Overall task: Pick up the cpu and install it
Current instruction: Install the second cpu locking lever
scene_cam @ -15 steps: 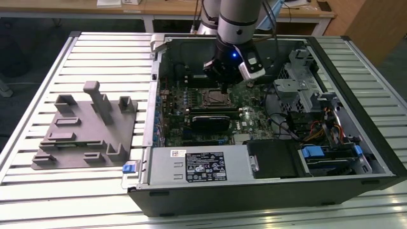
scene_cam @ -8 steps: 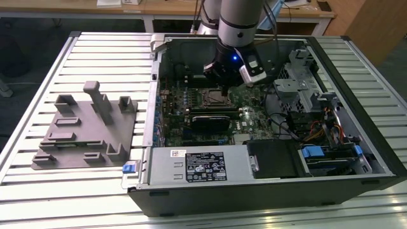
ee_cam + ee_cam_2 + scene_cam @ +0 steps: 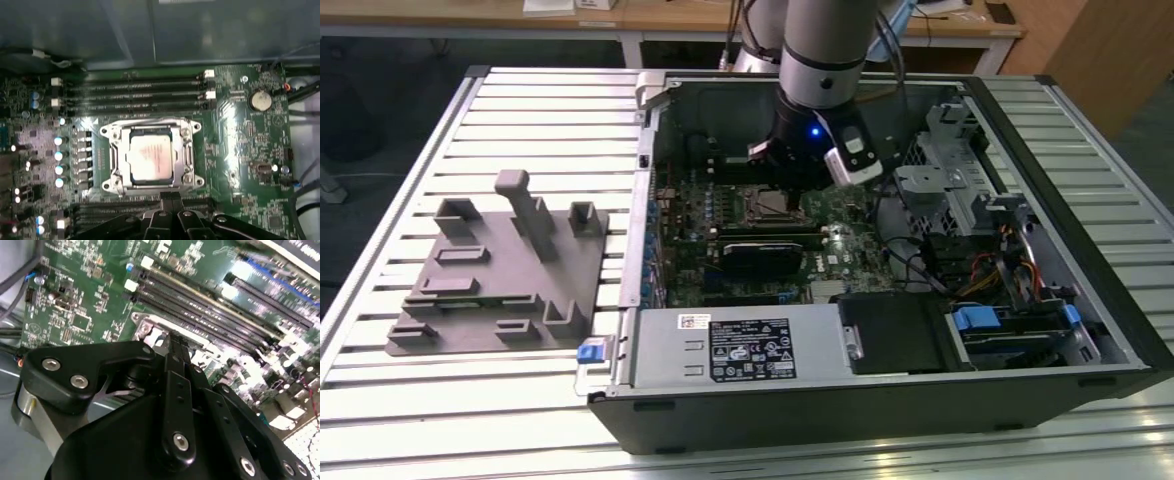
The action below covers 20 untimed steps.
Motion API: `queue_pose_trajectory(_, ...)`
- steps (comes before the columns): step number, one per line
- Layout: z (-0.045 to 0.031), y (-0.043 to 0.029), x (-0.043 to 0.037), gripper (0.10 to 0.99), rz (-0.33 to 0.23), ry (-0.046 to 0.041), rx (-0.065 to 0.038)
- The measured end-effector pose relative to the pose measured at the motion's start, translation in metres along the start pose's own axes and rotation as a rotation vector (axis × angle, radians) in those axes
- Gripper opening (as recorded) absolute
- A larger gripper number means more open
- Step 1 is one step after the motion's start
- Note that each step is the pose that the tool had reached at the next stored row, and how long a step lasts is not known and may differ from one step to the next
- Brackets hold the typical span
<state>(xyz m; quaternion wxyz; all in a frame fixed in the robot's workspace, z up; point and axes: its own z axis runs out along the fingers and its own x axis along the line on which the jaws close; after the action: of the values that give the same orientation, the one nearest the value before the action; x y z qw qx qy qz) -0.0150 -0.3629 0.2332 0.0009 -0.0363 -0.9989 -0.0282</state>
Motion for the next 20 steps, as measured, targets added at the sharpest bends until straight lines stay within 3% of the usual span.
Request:
queue_pose_trajectory(7,0.0000,-0.0050,0.0173,0.106,0.000,0.0000,0.000)
queue_pose_trajectory(11,0.0022,-0.0055,0.0198,0.106,0.000,0.0007,0.000)
queue_pose_trajectory(16,0.0128,-0.0062,0.0198,0.106,0.000,0.0048,0.000)
queue_pose_trajectory(17,0.0147,-0.0071,0.0197,0.106,0.000,0.0058,-0.004)
queue_pose_trajectory(20,0.0151,-0.0103,0.0194,0.106,0.000,0.0091,-0.036)
